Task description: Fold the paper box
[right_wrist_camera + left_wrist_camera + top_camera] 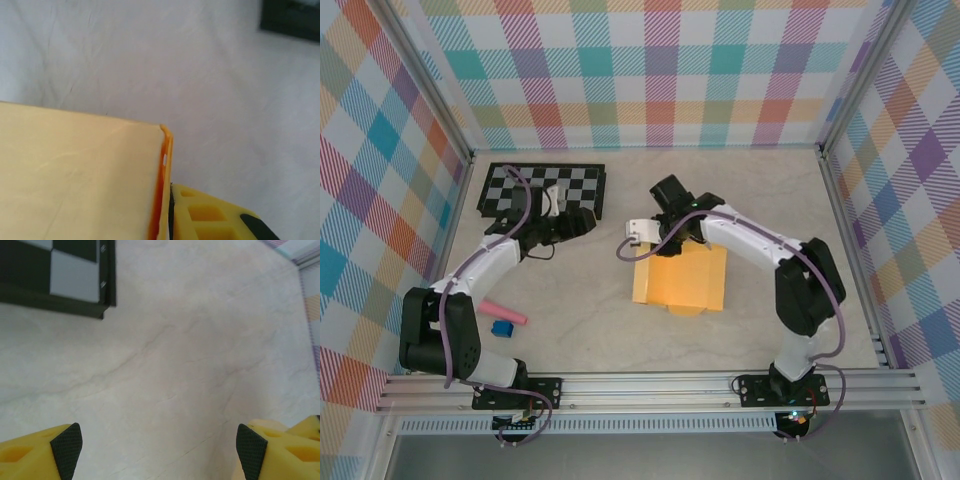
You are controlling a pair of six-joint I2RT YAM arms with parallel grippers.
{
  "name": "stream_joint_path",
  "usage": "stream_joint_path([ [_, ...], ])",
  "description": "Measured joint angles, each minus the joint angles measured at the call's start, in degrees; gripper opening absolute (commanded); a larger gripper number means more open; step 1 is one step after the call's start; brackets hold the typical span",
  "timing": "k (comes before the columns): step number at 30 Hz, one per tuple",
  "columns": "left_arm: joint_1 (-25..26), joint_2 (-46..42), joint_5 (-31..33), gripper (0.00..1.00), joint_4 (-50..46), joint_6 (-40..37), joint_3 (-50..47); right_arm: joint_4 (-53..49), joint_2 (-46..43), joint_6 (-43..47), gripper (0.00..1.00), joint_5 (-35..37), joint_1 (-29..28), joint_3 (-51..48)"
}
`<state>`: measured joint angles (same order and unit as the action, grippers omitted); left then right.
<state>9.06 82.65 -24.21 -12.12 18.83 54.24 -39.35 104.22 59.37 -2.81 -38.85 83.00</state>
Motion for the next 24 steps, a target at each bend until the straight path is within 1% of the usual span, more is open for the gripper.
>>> stream_joint_path([
  [3, 0.0, 0.0, 0.68, 0.83, 0.24, 0.79, -2.12, -3.82, 5.01, 2.01, 0.19, 3.08, -0.44, 1.16],
  [4, 0.0, 0.0, 0.94, 0.83, 0.35, 1.14, -2.75, -4.35, 6.21, 2.43, 0.22, 4.17, -0.55, 1.22],
  [7, 0.0, 0.0, 1.42, 0.83, 0.42, 1.6, -4.02, -4.55, 7.5, 2.86, 0.24, 6.62, -1.31, 1.38],
  [10, 0.0, 0.2, 1.7, 0.83, 0.63, 2.36, -4.42, -4.5, 7.96, 2.84, 0.31, 8.33, -2.23, 2.34],
  [13, 0.0, 0.42, 1.84, 0.83, 1.68, 2.82, -4.48, -4.98, 8.37, 2.34, 0.38, 8.48, -2.58, 3.61],
  [15, 0.0, 0.44, 1.81, 0.82, 1.79, 2.84, -4.5, -5.68, 8.37, 1.53, 0.41, 8.41, -2.73, 4.28],
  [20, 0.0, 0.44, 0.24, 0.81, 1.92, 3.43, -4.5, -8.22, 8.11, -0.63, 0.42, 8.41, -2.49, 5.18],
  [24, 0.11, 0.31, -1.27, 0.81, 1.53, 3.43, -4.39, -9.33, 6.16, -3.04, 0.42, 8.33, -1.2, 3.76],
])
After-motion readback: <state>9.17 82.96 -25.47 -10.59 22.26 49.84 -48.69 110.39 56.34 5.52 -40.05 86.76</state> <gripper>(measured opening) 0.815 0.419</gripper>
